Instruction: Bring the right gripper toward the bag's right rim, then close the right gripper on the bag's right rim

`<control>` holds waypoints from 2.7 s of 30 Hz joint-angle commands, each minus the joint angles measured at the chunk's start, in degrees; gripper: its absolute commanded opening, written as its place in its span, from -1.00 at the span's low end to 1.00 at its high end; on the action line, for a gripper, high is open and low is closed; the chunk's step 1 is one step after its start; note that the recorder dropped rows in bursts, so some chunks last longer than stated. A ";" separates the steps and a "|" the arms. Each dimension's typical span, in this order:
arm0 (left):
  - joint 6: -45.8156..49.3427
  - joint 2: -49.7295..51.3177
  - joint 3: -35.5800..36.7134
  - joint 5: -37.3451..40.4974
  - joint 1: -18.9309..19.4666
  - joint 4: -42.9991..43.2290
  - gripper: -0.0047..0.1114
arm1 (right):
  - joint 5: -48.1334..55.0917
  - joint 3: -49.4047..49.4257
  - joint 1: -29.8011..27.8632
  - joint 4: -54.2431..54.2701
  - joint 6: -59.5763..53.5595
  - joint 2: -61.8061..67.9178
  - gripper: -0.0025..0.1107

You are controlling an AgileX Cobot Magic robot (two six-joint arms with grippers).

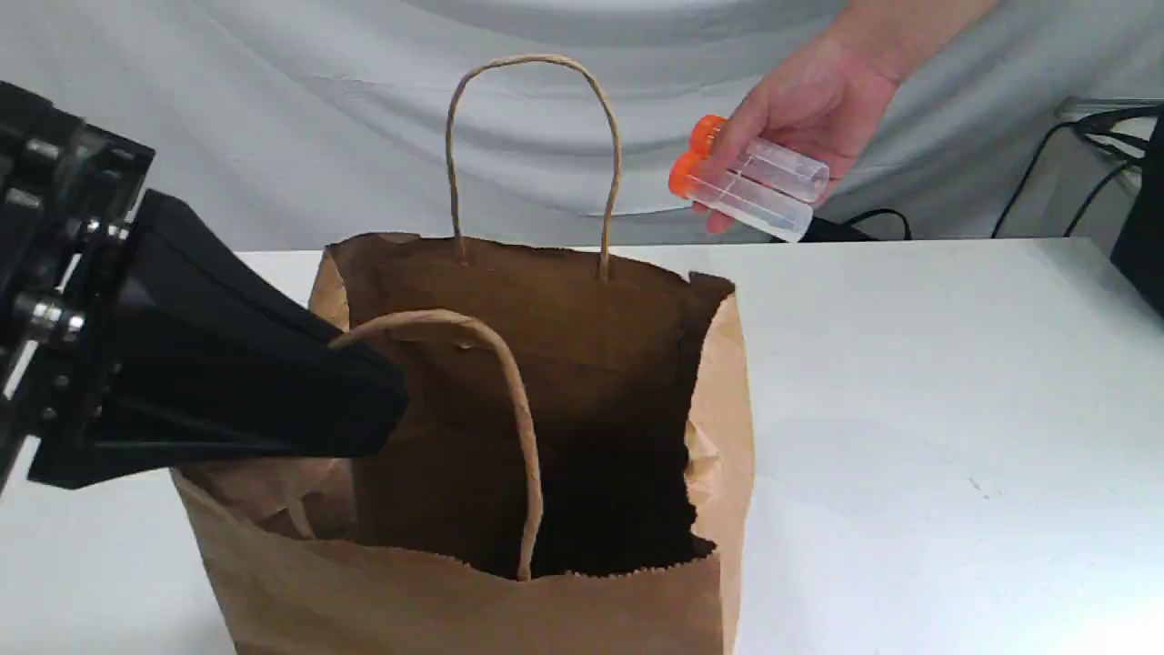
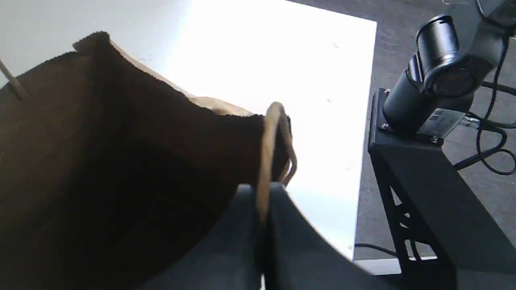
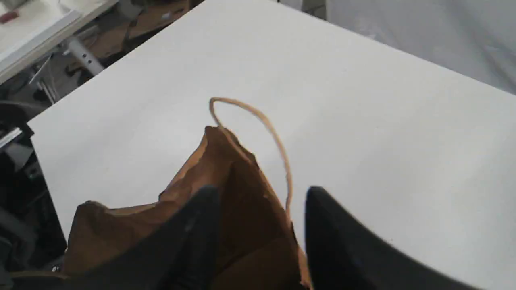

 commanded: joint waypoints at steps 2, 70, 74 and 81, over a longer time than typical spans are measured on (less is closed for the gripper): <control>0.33 0.12 0.39 -0.28 -0.20 -0.94 -0.92 | -0.94 -0.36 4.48 -1.85 -3.28 2.65 0.03; 0.29 0.12 0.39 -1.51 -0.20 -0.86 -0.92 | -3.76 -0.36 14.52 -18.41 -8.56 16.51 0.10; 0.18 0.12 0.39 -1.37 -0.20 -0.86 -0.92 | -3.91 -0.36 14.52 -18.67 -8.57 17.36 -0.04; 0.18 0.12 0.39 -1.37 -0.20 -0.86 -0.92 | -3.75 -0.36 14.52 -18.67 -8.30 17.36 -0.95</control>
